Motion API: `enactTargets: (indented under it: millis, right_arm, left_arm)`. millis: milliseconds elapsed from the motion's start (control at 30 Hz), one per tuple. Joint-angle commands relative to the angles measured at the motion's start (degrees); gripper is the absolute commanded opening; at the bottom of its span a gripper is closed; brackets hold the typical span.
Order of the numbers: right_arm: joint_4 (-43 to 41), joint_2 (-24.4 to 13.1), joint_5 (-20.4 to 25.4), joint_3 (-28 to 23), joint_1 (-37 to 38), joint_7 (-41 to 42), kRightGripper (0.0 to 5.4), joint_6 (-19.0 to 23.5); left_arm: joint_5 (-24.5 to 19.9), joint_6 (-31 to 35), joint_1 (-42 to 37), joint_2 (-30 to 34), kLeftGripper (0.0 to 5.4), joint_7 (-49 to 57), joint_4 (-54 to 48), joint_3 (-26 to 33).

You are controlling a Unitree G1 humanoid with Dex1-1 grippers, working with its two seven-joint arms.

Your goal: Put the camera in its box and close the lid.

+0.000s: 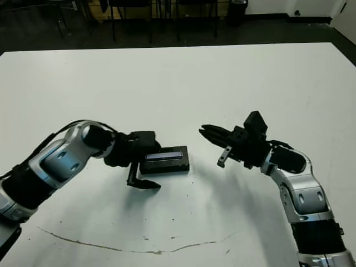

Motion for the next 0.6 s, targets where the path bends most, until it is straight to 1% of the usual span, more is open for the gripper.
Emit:
enactTargets:
  millis: [33, 133, 267, 367, 467, 533, 600]
  right_arm:
    - [1.27, -0.06, 0.09, -0.22, 0.47, 0.23, 0.0, 0.09]
    - [1.34, -0.14, -0.23, -0.18, 0.45, 0.25, 0.0, -0.51]
    - [0.57, -0.6, -0.5, -0.08, 0.53, 0.04, 0.0, 0.13]
    - [-0.05, -0.64, 0.11, -0.36, 0.85, 0.08, 0.0, 0.81]
    - [-0.63, -0.74, 0.41, -0.69, 1.29, -0.24, 0.0, 1.48]
    - [-0.67, -0.83, 0.08, -0.81, 1.61, -0.45, 0.0, 1.23]
    - [-0.67, -0.77, -0.3, -0.98, 1.88, -0.61, 0.0, 0.48]
  left_arm:
    - [3.42, 1.07, 9.24, 6.58, 5.4, 0.7, 1.87, -1.7]
    - [2.3, -1.01, 12.29, 8.94, 5.4, 1.18, 0.42, 0.91]
    - [1.72, -5.28, 16.21, 11.46, 5.4, 2.41, -0.27, 3.47]
    - [0.32, -7.15, 19.43, 13.02, 5.4, 3.2, -1.09, 6.19]
    - [-3.41, -8.41, 23.28, 14.32, 5.4, 3.57, -1.34, 10.97]
    - [-6.43, -6.46, 26.6, 14.84, 5.4, 5.67, -3.39, 15.79]
    - [-10.22, -3.56, 30.28, 14.63, 5.4, 9.06, -7.48, 22.26]
